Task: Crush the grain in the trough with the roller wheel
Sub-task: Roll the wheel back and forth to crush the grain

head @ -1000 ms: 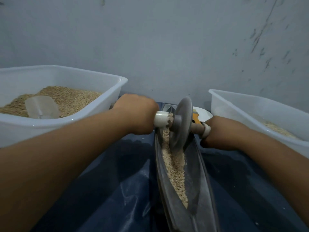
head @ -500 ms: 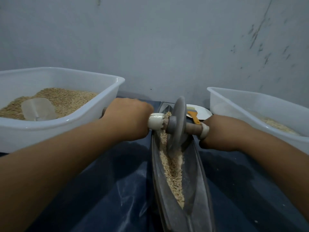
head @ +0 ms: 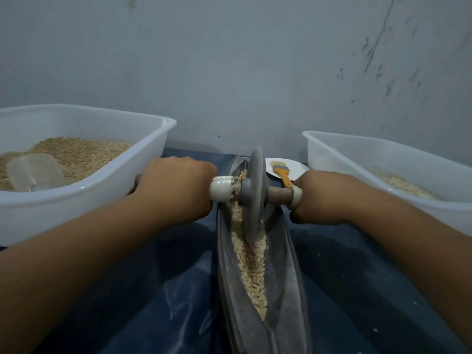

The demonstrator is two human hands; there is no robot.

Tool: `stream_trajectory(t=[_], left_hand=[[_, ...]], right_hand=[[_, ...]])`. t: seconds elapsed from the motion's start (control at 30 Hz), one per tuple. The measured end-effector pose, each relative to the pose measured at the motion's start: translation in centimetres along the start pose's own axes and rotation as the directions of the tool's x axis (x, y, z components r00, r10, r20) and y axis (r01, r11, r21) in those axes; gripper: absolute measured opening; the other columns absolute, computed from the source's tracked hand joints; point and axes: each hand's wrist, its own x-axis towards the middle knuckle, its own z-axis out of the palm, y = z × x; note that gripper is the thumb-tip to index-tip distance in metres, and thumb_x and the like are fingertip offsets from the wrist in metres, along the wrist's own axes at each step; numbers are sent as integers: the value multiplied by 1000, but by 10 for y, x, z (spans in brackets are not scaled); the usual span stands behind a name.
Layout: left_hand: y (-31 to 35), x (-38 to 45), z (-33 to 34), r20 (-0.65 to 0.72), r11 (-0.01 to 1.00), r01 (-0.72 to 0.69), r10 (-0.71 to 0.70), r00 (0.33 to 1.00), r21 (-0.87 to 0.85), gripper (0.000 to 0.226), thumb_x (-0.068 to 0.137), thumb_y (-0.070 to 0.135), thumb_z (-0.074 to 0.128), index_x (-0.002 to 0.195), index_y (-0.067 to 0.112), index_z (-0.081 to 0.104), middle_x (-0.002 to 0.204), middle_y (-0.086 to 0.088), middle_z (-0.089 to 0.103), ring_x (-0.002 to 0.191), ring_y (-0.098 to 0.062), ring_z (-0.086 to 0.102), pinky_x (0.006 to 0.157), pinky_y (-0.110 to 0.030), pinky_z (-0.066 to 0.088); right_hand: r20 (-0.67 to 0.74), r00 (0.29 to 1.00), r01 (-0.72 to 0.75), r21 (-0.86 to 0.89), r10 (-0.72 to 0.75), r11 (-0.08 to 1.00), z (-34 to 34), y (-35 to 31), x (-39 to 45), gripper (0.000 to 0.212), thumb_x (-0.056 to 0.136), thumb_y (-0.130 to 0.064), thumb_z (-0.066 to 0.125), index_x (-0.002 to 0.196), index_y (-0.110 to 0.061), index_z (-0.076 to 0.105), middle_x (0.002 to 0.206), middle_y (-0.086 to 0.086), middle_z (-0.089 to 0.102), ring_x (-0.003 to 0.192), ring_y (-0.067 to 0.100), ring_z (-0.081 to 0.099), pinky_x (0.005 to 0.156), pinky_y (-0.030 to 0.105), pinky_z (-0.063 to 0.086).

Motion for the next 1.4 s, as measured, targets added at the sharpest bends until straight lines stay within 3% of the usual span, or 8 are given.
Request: stream_trajectory(t=[0.17, 0.43, 0.67, 0.87, 0.97, 1.13, 1.27, 1.4], left_hand=[[-1, 32, -4, 167, 996, 15, 0, 986, -87, 22, 73, 37, 67, 75, 32, 46, 72, 8, 54, 69, -18, 54, 62, -29, 38], [-1, -15, 0, 26, 999, 20, -19, 999, -37, 33, 76, 41, 67, 71, 36, 34, 61, 13, 42, 52, -2, 33, 53, -26, 29], [2, 21, -7, 208, 994, 47, -26, 978, -97, 18, 78, 35, 65, 87, 32, 50, 80, 7, 58, 73, -16, 54, 65, -30, 40], [4, -18, -8, 5, 1000, 14, -14, 1000, 21, 32, 80, 37, 62, 70, 34, 32, 60, 10, 41, 50, -3, 35, 46, -24, 22], [3, -8, -8, 48, 1000, 18, -18, 999, -3, 30, 81, 36, 62, 72, 34, 33, 62, 10, 42, 53, -4, 38, 45, -24, 22], [1, 22, -3, 139, 996, 33, -22, 990, -79, 17, 79, 34, 64, 88, 32, 50, 71, 9, 46, 70, -16, 51, 63, -31, 38], [1, 4, -3, 70, 997, -2, 7, 997, -72, 21, 79, 33, 63, 80, 33, 42, 64, 10, 43, 66, -15, 53, 60, -28, 38], [6, -22, -15, 40, 999, -6, 7, 999, -37, 20, 81, 31, 60, 80, 32, 39, 63, 9, 41, 61, -12, 47, 50, -25, 28]], right_hand=[[-15, 1000, -7, 17, 8, 1000, -7, -6, 22, 24, 72, -31, 71, 72, -23, 48, 73, -4, 58, 69, 16, 58, 69, 33, 52], [-27, 999, 37, -101, -40, 994, -3, -3, -1, 20, 65, -40, 66, 66, -25, 53, 60, -7, 57, 55, 11, 55, 49, 23, 36], [-53, 998, 31, -43, -33, 999, -13, -12, 19, 26, 73, -33, 68, 70, -23, 45, 68, -5, 56, 62, 14, 55, 59, 28, 46], [-78, 997, 19, -85, -25, 996, 2, -3, -11, 16, 63, -40, 61, 66, -26, 54, 60, -7, 58, 54, 10, 55, 46, 22, 33], [-79, 997, -6, -63, 1, 998, 3, -4, -4, 18, 68, -40, 62, 67, -25, 52, 61, -8, 56, 55, 9, 52, 47, 21, 31], [-168, 986, -9, -80, -4, 997, -2, -6, 21, 23, 69, -42, 59, 84, -26, 52, 69, -11, 50, 59, 8, 44, 52, 24, 30], [-97, 995, -9, -64, 3, 998, 1, -5, 8, 16, 65, -39, 58, 68, -27, 49, 65, -10, 53, 56, 6, 45, 48, 22, 28], [-55, 998, 16, -57, -19, 998, 0, -9, -18, 11, 66, -37, 57, 68, -28, 51, 66, -8, 57, 58, 10, 53, 48, 22, 31]])
